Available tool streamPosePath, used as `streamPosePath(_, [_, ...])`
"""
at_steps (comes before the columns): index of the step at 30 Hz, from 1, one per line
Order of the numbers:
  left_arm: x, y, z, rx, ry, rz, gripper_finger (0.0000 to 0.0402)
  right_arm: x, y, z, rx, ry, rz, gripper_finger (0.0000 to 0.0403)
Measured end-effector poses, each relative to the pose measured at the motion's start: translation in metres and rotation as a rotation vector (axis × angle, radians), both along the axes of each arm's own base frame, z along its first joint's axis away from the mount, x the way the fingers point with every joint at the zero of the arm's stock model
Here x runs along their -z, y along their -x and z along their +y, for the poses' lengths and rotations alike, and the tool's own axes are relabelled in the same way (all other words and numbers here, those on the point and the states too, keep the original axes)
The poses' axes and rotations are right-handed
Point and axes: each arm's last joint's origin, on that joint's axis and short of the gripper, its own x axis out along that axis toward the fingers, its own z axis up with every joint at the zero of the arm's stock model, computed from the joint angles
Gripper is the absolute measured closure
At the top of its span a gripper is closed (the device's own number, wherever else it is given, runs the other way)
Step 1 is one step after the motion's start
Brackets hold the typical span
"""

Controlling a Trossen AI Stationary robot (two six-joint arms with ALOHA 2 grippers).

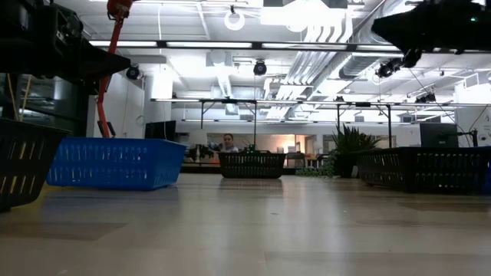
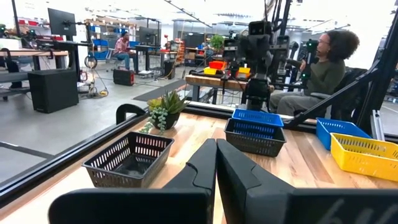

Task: Stack baskets by color
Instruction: Stack the top center black basket on the right black basket

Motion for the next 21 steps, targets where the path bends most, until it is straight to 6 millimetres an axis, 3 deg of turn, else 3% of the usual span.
streamPosePath(6, [0.0, 0.0, 0.0, -0.001, 0.0, 0.0, 0.0401, -0.018, -0.037, -0.005, 0.04, -0.113, 0.224, 0.024])
streamPosePath(10, [0.0, 0.0, 0.0, -0.001, 0.0, 0.001, 0.0401, -0.024, -0.069, -0.01, 0.15, -0.252, 0.358, 0.0199])
streamPosePath(16, [0.0, 0.0, 0.0, -0.001, 0.0, 0.001, 0.0401, -0.029, -0.118, -0.021, 0.336, -0.321, 0.518, 0.0174])
streamPosePath(21, [0.0, 0.0, 0.0, -0.001, 0.0, 0.001, 0.0401, -0.023, -0.153, -0.047, 0.467, -0.451, 0.565, 0.0175])
